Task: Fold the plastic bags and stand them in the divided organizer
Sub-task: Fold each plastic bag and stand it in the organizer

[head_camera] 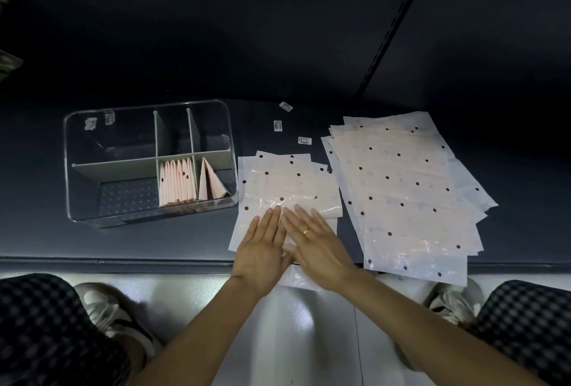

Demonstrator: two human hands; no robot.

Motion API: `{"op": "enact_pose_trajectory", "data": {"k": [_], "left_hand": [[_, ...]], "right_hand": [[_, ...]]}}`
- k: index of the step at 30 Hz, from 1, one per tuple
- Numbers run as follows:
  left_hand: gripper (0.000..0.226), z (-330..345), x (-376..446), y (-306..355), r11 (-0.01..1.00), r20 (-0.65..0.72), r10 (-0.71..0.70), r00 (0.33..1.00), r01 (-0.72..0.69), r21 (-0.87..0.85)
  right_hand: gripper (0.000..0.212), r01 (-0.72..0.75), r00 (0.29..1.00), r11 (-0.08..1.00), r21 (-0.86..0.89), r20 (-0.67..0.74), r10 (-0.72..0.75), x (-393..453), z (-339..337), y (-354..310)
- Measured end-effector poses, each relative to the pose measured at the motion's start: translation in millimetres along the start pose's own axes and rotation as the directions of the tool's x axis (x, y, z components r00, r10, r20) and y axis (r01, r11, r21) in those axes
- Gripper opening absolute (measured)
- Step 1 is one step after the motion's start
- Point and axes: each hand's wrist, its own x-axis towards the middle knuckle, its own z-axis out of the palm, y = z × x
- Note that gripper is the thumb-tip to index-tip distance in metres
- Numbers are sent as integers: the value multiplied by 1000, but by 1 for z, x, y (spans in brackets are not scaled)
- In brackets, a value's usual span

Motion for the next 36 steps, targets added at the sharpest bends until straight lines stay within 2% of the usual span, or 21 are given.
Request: {"op": "enact_pose_trajectory", "data": {"k": [1, 3, 7, 10, 14, 17, 19, 26, 31, 36], "left_hand": [[69, 0, 0, -1, 1000, 1, 8, 1000, -8, 6], [70, 0, 1, -4, 1000, -4, 14, 1000, -14, -3], [72, -1, 0, -14, 999, -4, 34, 999, -34, 13], [69, -3, -1, -23, 1000, -19, 24, 1000, -24, -17], [60, -7, 2, -28, 993, -53, 7, 999, -13, -114], [54, -11, 7, -28, 987, -98, -17, 995, 1, -161], [48, -13, 11, -27, 982, -127, -27, 992, 2, -191], [35, -17, 21, -29, 955, -219, -72, 973, 4, -297], [27, -20, 27, -30, 938, -248, -104, 963, 12, -347], [26, -24, 27, -30, 935, -277, -118, 954, 13, -355]], "right_hand": [[67, -25, 997, 1000, -15, 75, 26, -2, 5, 1], [71, -82, 992, 995, -51, 95, 87, -8, 10, 9], [65, -154, 988, 967, -200, -26, 152, -32, 2, 24], [61, -178, 979, 970, -164, -127, 158, -48, -1, 35], [32, -190, 949, 972, -136, -278, 146, -40, -9, 38], [28, -176, 930, 983, -49, -335, 150, -26, -19, 40], [29, -138, 939, 990, -26, -322, 122, -17, -22, 41], [24, -68, 970, 987, -147, -241, 31, 6, -27, 48], [23, 33, 982, 948, -317, -164, -89, 14, -34, 50], [25, 39, 971, 950, -310, -214, -110, 20, -38, 48]]}}
